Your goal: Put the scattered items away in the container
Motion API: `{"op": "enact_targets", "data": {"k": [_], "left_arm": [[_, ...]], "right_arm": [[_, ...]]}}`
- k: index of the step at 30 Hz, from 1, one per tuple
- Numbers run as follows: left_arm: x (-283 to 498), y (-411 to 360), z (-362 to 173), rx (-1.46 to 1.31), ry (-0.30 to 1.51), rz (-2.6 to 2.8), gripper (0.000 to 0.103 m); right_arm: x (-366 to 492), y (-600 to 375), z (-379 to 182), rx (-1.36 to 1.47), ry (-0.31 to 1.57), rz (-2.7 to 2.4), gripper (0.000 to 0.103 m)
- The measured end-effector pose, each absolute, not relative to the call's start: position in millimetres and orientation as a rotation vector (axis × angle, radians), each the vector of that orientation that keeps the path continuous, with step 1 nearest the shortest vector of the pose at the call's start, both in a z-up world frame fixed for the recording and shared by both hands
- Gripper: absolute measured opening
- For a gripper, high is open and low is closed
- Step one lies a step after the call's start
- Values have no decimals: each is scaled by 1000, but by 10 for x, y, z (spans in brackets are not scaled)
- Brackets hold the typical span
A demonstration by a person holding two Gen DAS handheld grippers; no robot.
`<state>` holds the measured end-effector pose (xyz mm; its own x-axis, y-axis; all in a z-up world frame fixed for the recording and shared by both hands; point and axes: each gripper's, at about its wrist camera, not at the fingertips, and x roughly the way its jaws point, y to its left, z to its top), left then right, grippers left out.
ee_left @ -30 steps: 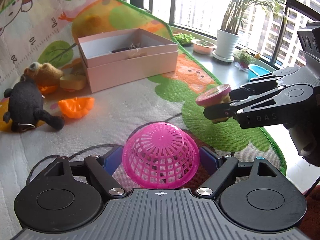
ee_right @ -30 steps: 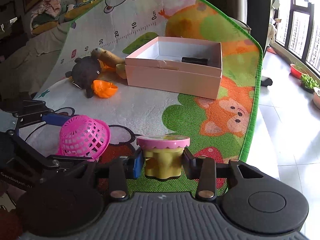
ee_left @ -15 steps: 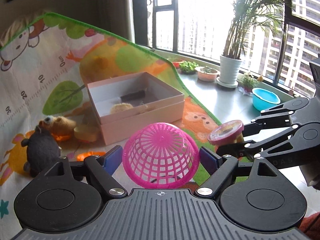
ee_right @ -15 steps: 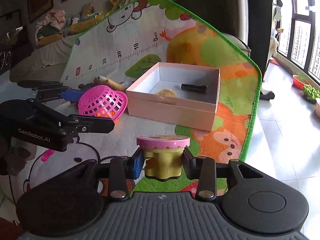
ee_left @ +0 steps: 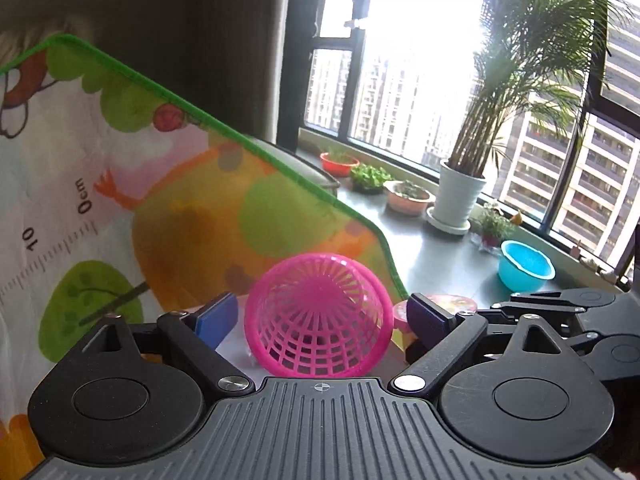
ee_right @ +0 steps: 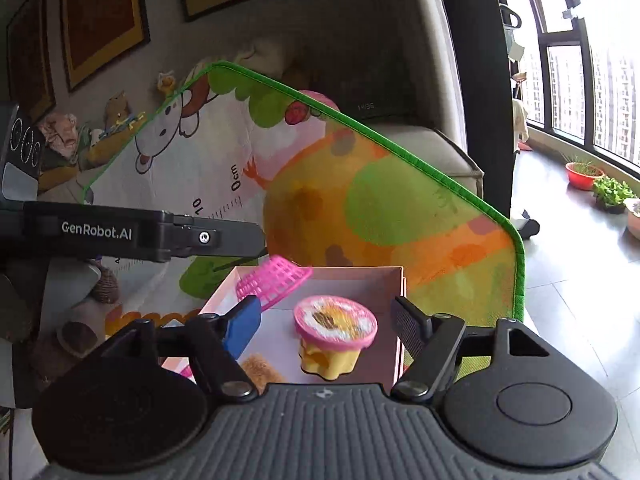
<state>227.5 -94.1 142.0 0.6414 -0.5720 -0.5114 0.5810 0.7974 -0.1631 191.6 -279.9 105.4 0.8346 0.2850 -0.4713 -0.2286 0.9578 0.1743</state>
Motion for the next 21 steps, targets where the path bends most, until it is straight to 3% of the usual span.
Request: {"op": "enact_targets", "data": {"k": [7, 21], "left_arm": [[2355, -684, 993, 2, 594, -519, 98], [1011, 134, 612, 57, 562, -449, 101]], "right_arm": [[1886, -2677, 721, 34, 580, 247, 74], [1273, -2010, 738, -111, 557, 292, 91]]}}
